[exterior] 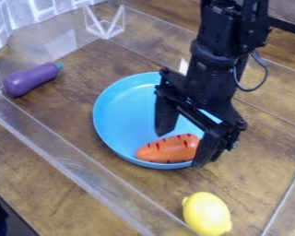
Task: Move the carrot to the left side
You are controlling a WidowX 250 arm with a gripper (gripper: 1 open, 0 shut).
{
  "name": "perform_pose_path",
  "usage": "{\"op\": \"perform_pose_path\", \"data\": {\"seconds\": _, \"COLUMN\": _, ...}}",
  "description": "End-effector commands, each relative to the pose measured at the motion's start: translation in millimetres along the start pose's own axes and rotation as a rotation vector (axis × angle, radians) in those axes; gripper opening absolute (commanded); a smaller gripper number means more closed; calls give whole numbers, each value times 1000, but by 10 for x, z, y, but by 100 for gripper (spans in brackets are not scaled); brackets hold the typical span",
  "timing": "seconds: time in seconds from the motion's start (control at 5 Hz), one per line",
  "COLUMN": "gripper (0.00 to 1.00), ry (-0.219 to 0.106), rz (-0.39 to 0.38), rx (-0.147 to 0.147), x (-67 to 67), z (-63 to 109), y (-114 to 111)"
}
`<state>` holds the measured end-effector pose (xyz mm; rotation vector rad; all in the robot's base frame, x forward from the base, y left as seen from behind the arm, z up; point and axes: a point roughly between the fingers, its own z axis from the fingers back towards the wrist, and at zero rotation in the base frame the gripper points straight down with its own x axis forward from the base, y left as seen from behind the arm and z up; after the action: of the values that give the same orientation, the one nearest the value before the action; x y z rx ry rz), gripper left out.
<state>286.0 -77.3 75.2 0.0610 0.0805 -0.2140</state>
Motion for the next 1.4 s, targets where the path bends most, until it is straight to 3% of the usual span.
{"op": "perform_pose_path", "data": {"seconds": 0.0, "gripper": 100, "ry": -60, "rz": -18, "rx": 1, "x": 27, "z": 107, "y": -42}}
{"op": "perform_pose_path", "data": {"seconds": 0.8, "gripper": 100, "ry": -126, "rz": -43, "rx": 9, "x": 108, "z": 188, "y": -183}}
{"op": "perform_pose_path", "data": {"seconds": 1.2, "gripper": 100, "ry": -159, "rz": -27, "rx": 27, "x": 64, "z": 443, "y": -173}}
